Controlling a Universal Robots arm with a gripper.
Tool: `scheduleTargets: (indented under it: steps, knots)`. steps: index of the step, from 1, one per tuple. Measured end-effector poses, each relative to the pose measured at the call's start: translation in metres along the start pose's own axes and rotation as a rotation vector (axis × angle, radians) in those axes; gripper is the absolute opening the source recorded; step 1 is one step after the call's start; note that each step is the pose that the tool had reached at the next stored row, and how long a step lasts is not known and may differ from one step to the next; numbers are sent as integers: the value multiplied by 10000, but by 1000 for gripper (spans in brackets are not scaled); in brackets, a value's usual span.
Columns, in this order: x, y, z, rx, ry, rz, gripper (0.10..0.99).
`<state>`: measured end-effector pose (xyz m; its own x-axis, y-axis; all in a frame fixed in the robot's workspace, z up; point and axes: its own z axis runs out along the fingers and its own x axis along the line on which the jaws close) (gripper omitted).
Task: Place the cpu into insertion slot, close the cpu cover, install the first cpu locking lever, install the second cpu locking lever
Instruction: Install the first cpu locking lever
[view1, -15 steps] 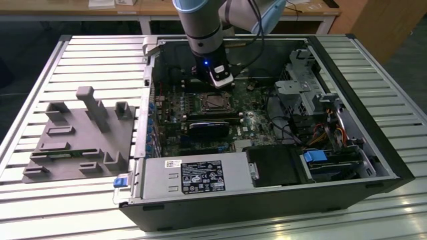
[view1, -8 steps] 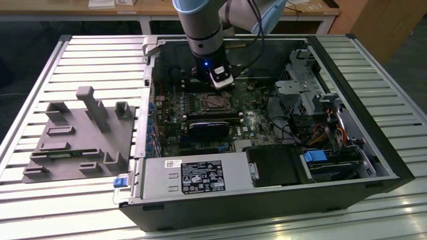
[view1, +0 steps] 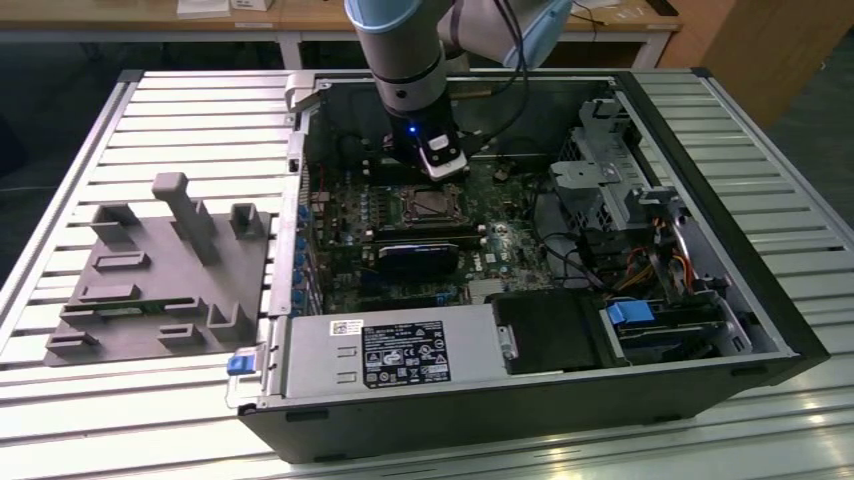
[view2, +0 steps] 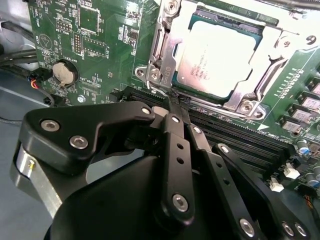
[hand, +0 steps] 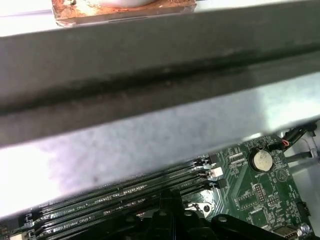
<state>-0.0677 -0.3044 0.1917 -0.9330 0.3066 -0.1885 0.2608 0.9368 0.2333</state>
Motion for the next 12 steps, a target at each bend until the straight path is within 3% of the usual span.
scheduleTargets:
  steps: [12]
  knots:
    - [-17,-52,-7,-36,9,9,106]
